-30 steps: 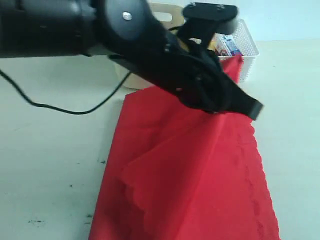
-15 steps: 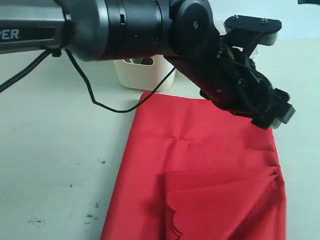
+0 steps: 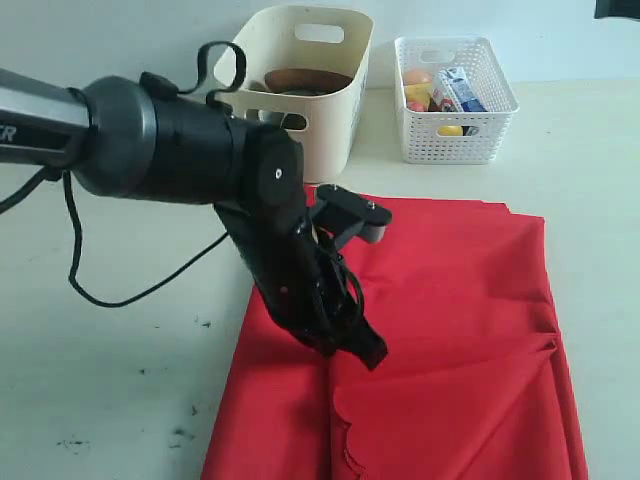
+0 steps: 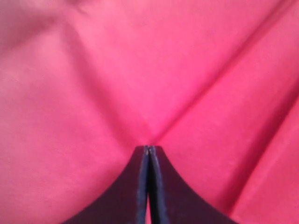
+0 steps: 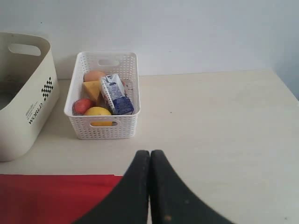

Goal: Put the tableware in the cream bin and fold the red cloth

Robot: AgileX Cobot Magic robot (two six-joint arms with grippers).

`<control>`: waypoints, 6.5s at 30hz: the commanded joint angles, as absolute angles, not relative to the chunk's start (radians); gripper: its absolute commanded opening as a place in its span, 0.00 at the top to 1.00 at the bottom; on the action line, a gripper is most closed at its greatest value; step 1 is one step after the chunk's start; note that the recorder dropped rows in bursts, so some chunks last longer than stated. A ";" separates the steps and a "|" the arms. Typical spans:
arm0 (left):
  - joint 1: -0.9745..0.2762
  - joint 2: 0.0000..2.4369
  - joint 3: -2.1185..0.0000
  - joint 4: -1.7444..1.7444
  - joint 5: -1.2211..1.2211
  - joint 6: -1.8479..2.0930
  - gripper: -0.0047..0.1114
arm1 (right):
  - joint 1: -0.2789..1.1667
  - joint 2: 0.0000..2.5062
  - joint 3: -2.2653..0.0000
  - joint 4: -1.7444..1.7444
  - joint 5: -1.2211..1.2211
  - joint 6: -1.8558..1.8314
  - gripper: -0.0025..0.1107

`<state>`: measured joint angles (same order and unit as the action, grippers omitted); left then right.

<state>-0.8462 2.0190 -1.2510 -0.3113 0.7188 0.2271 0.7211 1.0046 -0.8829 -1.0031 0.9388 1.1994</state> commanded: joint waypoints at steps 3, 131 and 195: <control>-0.953 2.013 -1.221 -0.471 0.670 0.299 0.95 | 0.718 1.014 -0.884 -1.006 0.940 1.196 0.98; -0.308 1.006 -0.702 -0.118 0.649 0.178 0.95 | -0.082 2.093 -1.096 -0.770 0.490 1.074 0.98; -0.308 0.205 -0.532 -0.193 0.671 0.049 0.95 | -0.069 2.027 -1.729 0.000 0.876 0.404 0.98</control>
